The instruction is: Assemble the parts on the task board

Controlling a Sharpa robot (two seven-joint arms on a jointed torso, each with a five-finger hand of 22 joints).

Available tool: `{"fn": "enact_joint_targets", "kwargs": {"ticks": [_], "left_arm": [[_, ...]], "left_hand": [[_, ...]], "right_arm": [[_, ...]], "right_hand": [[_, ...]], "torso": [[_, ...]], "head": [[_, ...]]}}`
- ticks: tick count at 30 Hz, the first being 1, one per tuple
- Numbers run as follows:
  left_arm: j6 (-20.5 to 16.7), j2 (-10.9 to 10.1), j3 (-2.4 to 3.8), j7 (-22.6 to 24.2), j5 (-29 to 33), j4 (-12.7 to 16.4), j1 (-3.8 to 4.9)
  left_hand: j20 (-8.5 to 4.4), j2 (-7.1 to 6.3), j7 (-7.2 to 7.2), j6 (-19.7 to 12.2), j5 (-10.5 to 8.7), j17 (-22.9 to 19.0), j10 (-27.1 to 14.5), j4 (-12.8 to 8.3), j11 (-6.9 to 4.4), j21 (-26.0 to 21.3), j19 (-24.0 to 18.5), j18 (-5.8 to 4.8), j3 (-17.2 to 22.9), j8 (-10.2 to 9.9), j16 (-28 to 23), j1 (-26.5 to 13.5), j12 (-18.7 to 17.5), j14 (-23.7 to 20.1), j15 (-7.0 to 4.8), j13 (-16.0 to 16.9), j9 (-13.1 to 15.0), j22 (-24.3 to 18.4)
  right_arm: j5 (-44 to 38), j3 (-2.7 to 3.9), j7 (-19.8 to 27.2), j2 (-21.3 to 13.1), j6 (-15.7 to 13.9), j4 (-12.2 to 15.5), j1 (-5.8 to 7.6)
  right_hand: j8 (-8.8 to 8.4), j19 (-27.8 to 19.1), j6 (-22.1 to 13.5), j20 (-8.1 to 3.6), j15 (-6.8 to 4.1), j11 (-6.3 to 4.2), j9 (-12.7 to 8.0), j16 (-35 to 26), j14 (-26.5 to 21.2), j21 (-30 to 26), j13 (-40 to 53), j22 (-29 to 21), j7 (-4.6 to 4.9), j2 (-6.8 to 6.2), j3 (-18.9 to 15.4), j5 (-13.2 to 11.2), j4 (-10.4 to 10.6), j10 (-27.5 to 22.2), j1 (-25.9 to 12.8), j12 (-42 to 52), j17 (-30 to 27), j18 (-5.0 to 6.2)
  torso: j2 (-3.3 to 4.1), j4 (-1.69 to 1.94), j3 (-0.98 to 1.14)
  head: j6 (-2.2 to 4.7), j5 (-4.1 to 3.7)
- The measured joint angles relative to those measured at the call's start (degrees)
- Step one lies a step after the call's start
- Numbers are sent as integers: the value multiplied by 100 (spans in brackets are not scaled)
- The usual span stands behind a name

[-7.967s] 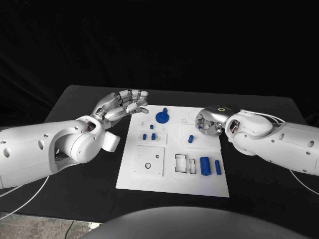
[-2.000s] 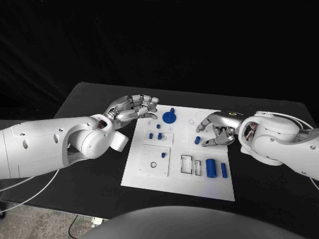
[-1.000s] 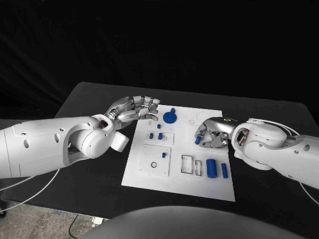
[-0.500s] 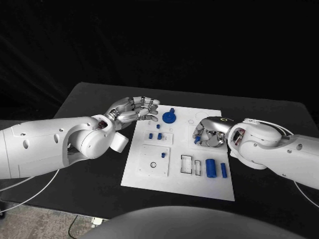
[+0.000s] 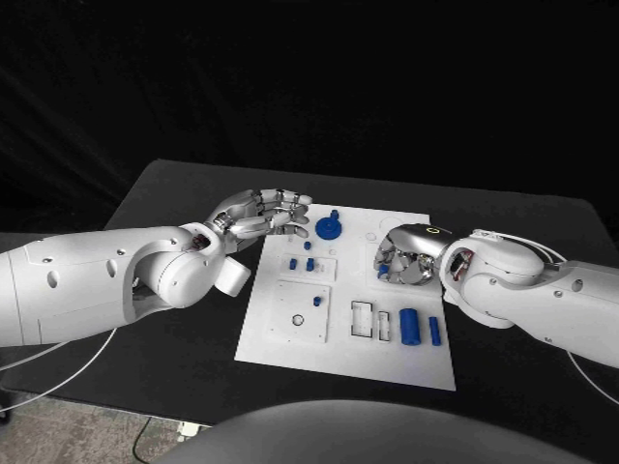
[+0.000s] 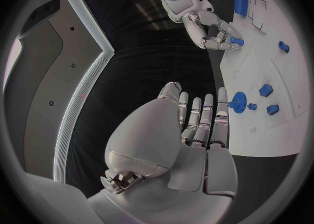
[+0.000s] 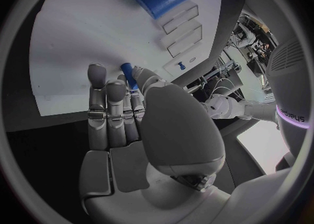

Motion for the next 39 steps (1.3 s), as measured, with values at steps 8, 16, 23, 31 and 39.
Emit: {"fn": "enact_joint_targets", "kwargs": {"ticks": [8,16,23,31,39], "left_arm": [[29,0,0,-48,0,-2,0],[47,5,0,-101,-1,-3,0],[48,28,0,-113,-2,-25,-2],[40,42,0,-93,-3,-41,-10],[-5,35,0,-23,-3,-31,-19]], "left_hand": [[0,22,-20,20,28,-5,0,-16,0,0,0,0,15,0,34,22,0,0,0,-10,-7,1],[0,22,1,41,28,-5,20,-16,20,0,0,1,15,0,34,22,0,20,21,-24,-12,6],[0,-16,1,41,28,-29,20,-16,20,0,0,0,15,0,34,60,0,20,21,-64,-56,13],[0,-16,-21,18,28,-45,20,-16,20,0,0,0,15,0,34,60,0,-1,42,-94,-83,17],[0,-16,-20,-23,28,-79,-38,0,55,0,0,0,31,0,34,60,0,-35,49,-140,-122,18]], "right_arm": [[-46,-6,47,-38,-158,73,13],[-77,4,100,-181,-403,343,207],[-76,4,117,-360,-548,667,406],[-275,4,183,-270,-616,1248,448],[-580,4,319,217,-619,1331,387]], "right_hand": [[43,35,59,-34,-24,8,73,55,24,110,22,0,2,30,9,30,-70,49,30,0,48,-1],[49,55,81,-54,-40,9,123,55,40,179,16,-1,20,37,16,29,-94,87,38,-10,63,0],[49,55,100,-54,-40,9,120,55,40,179,15,-1,2,43,16,28,-94,87,45,-23,63,0],[42,87,100,-86,-72,25,132,142,91,380,17,-2,2,43,15,26,-94,104,45,-33,142,-1],[69,107,96,-106,-80,43,164,188,124,467,18,3,3,43,16,15,-96,124,45,-46,197,0]], "torso": [[1,-2,0],[1,-1,0],[-3,-1,0],[-2,2,4],[-4,10,2]], "head": [[0,31],[0,37],[0,29],[0,-32],[0,-22]]}}
